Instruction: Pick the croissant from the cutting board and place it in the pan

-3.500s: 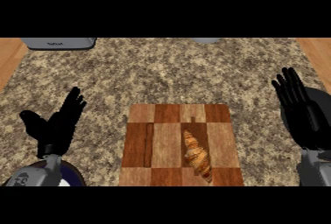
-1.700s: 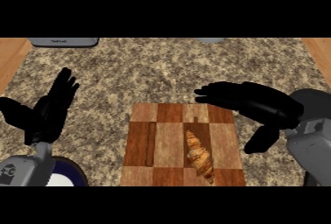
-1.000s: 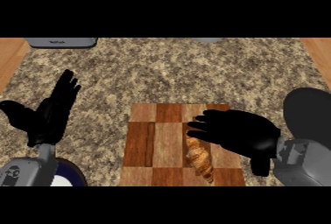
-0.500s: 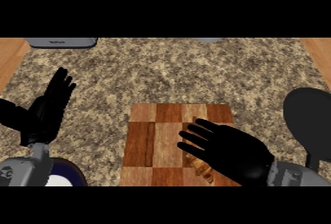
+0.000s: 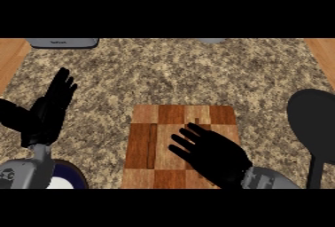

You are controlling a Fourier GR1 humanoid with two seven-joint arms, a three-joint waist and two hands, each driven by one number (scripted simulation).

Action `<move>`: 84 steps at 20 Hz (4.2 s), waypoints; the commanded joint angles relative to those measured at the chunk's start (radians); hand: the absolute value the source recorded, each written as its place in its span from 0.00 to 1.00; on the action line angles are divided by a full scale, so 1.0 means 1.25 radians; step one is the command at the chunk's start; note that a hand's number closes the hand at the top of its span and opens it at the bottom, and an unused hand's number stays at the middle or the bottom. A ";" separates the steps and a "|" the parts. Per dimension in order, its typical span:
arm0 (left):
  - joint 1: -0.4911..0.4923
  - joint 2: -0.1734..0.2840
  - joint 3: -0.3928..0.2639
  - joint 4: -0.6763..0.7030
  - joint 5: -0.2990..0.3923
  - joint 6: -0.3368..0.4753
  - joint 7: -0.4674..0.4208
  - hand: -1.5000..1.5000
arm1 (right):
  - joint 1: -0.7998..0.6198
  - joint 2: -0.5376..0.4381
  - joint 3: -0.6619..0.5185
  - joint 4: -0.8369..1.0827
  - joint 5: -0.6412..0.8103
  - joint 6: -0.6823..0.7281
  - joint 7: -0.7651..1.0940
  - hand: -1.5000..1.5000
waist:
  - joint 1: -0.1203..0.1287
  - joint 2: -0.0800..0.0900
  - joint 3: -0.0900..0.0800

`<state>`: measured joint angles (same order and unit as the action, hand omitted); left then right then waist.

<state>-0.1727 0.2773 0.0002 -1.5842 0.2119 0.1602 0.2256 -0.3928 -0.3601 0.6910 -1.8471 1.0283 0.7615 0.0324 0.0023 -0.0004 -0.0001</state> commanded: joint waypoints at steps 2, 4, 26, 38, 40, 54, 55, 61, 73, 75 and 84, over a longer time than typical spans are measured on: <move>-0.019 0.002 0.021 -0.017 0.009 -0.018 0.049 0.50 | -0.046 -0.008 -0.063 0.081 0.032 -0.016 -0.075 0.00 | 0.002 0.001 0.000; 0.026 -0.050 -0.028 -0.004 -0.048 0.010 -0.013 0.50 | 0.002 0.059 -0.004 0.120 0.072 -0.054 -0.030 0.00 | 0.002 0.001 0.000; 0.062 -0.070 0.045 -0.029 -0.047 -0.069 -0.016 0.50 | 0.039 0.164 -0.043 0.357 0.242 -0.174 -0.172 0.00 | 0.001 0.000 0.000; 0.014 -0.092 0.034 -0.030 -0.088 -0.046 0.015 0.50 | 0.011 0.234 -0.065 0.484 0.264 -0.304 -0.294 1.00 | 0.002 0.001 0.000; -0.009 -0.102 0.041 0.003 -0.096 -0.036 0.003 0.50 | 0.001 0.227 -0.093 0.448 0.257 -0.256 -0.308 1.00 | 0.000 0.000 0.000; 0.039 -0.066 0.094 -0.009 -0.076 -0.051 -0.003 0.50 | 0.025 0.287 -0.605 0.396 0.272 -0.418 0.345 1.00 | -0.051 -0.003 -0.001; 0.023 -0.066 0.086 -0.018 -0.073 -0.056 0.005 0.50 | -0.005 0.287 -0.611 0.381 0.305 -0.435 0.402 1.00 | -0.040 -0.005 -0.001; -0.013 -0.064 0.071 -0.003 -0.069 -0.073 0.025 0.50 | -0.169 0.288 -0.539 0.318 0.471 -0.435 0.666 1.00 | -0.001 -0.002 -0.002; 0.047 -0.094 0.075 -0.003 -0.073 -0.084 -0.038 0.50 | -0.217 0.214 -0.636 0.238 0.446 -0.395 0.705 1.00 | -0.003 -0.001 0.000; -0.013 -0.062 0.094 -0.002 -0.057 -0.093 0.023 0.50 | -0.275 0.158 -0.703 0.304 0.424 -0.417 0.688 1.00 | 0.000 0.001 0.000; 0.028 -0.078 0.085 -0.048 -0.064 -0.087 0.034 0.50 | -0.039 0.043 -0.845 0.242 0.292 -0.601 0.534 1.00 | -0.003 0.000 0.000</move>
<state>-0.1496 0.1814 0.1036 -1.6212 0.1248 0.0557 0.2559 -0.5229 -0.2604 -0.2940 -1.5581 1.4498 0.1118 0.7624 -0.0034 -0.0008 0.0001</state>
